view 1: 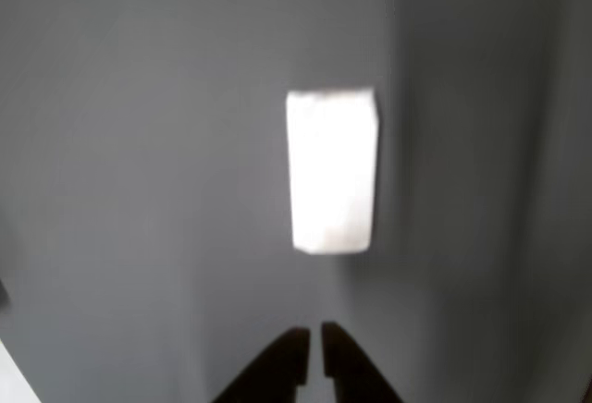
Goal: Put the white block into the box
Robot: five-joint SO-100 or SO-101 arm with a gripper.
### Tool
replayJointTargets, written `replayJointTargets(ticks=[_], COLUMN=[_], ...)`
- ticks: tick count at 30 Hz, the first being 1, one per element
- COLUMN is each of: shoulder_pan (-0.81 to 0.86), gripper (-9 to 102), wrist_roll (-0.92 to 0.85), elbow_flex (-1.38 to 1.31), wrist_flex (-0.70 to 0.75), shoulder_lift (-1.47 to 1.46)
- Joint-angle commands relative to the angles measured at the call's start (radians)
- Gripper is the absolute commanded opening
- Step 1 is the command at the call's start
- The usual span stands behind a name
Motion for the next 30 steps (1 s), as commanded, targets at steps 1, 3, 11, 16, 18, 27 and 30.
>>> replayJointTargets(ticks=[1, 3, 11, 16, 18, 27, 30], shoulder_pan=[0.028, 0.032, 0.041, 0.054, 0.060, 0.069, 0.067], gripper=[-2, -2, -2, -2, -2, -2, -2], wrist_roll=[0.028, 0.034, 0.057, 0.143, 0.175, 0.247, 0.224], elbow_flex=[-0.132, -0.143, -0.213, -0.258, -0.255, -0.230, -0.218], wrist_flex=[0.008, 0.020, 0.025, 0.015, 0.014, 0.018, 0.012], shoulder_lift=[-0.014, -0.034, -0.124, -0.164, -0.166, -0.166, -0.166])
